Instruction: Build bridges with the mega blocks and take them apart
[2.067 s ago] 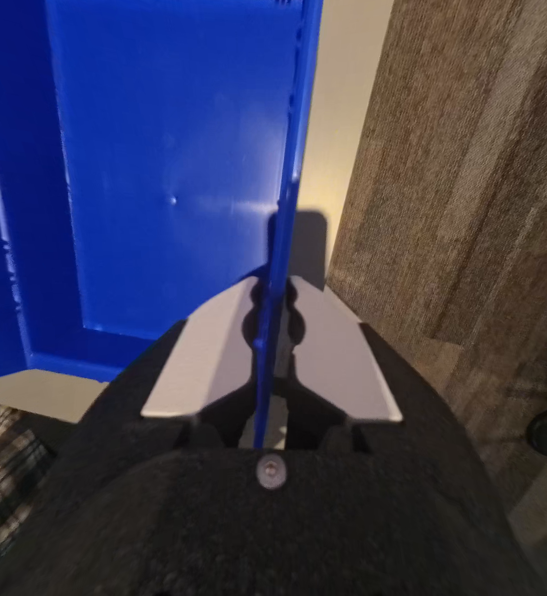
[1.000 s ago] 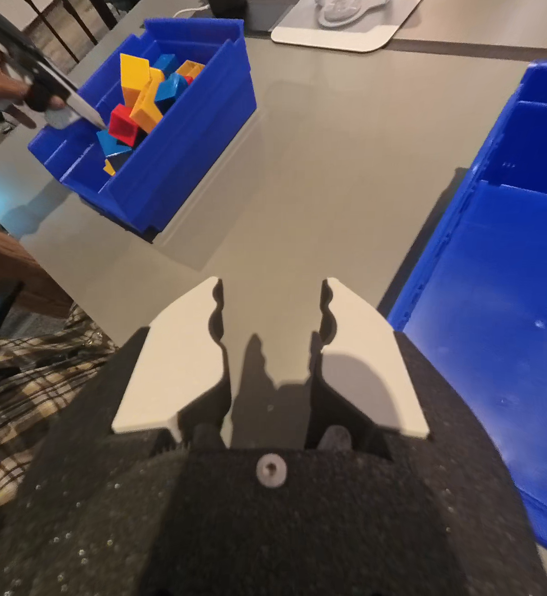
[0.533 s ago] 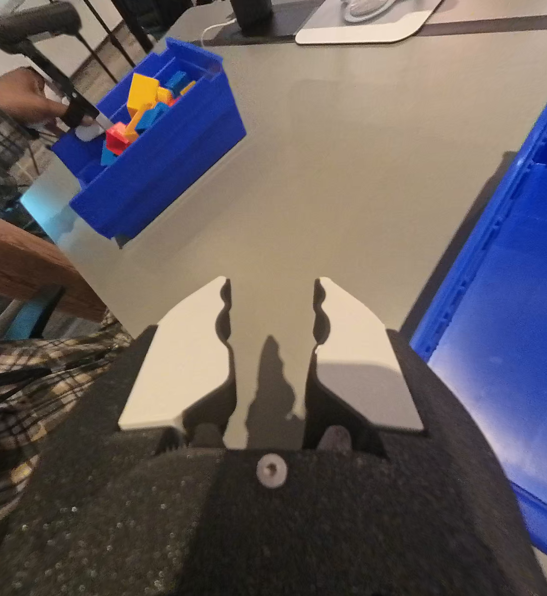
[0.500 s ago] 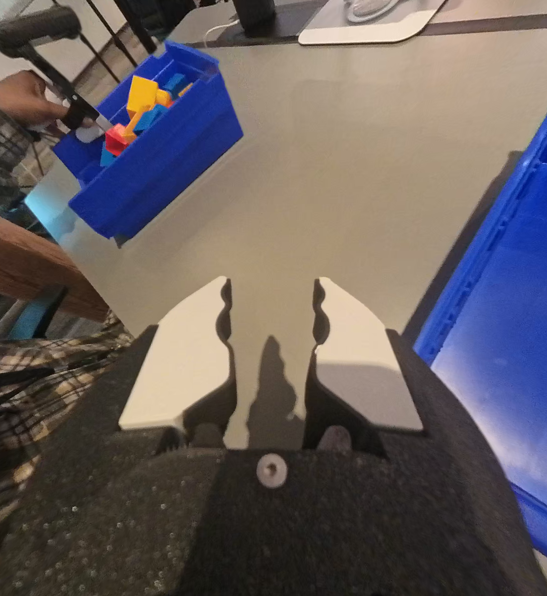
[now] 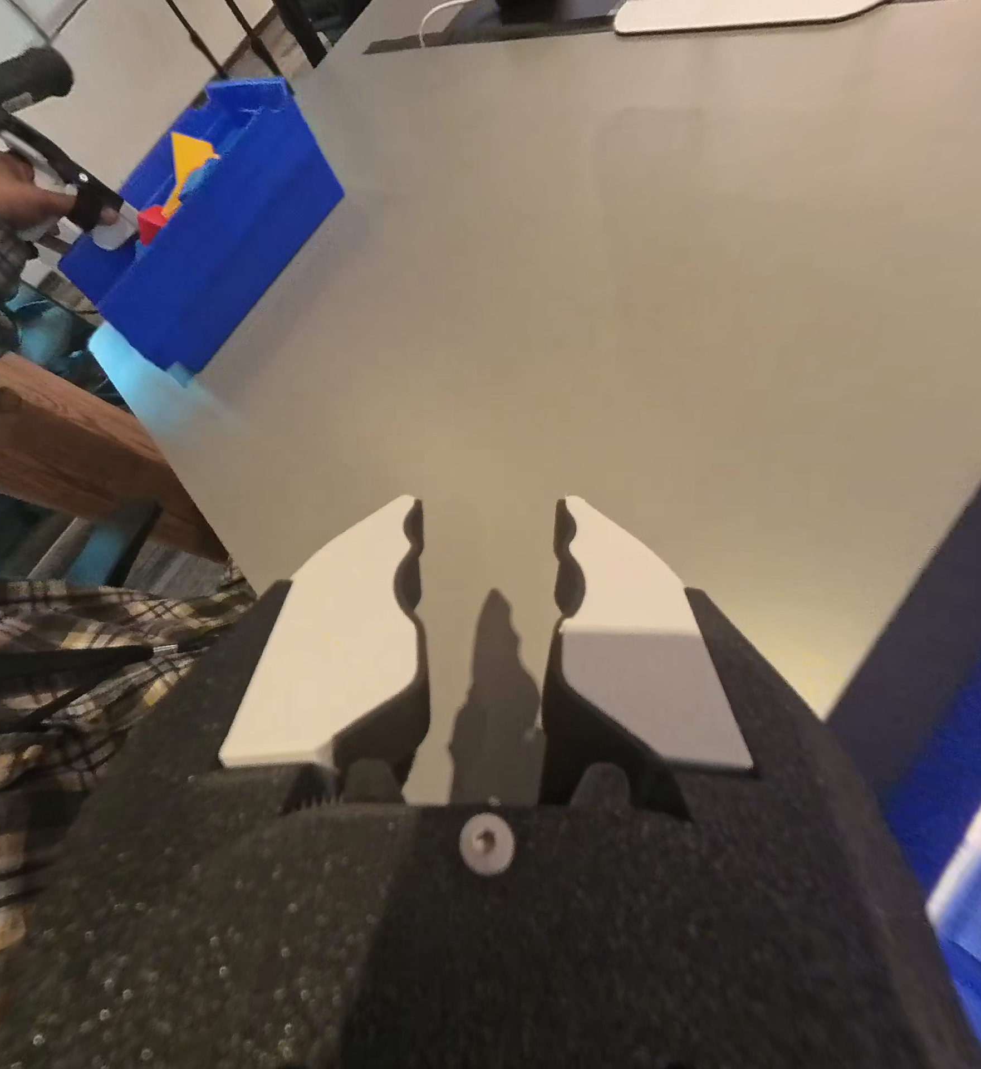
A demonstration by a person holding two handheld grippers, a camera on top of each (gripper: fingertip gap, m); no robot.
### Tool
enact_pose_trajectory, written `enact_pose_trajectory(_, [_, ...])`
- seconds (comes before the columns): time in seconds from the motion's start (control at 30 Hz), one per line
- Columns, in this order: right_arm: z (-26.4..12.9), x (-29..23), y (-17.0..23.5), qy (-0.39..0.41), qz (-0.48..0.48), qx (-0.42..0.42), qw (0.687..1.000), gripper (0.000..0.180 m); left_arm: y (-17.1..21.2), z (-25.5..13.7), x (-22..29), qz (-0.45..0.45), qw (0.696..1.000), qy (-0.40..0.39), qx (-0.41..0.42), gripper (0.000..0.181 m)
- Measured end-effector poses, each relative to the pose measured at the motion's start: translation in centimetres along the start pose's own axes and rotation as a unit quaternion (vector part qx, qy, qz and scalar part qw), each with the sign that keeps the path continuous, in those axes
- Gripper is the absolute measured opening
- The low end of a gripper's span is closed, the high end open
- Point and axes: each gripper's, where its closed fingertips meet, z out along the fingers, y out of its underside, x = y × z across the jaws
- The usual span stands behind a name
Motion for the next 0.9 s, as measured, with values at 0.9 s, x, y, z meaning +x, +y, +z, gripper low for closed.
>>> enact_pose_trajectory(0.9, [4.8,-2.8,-0.9,-0.009,0.009,-0.042,0.999,0.041,-2.6,-2.4,-12.4,0.033,0.999,-0.041,0.000,0.006])
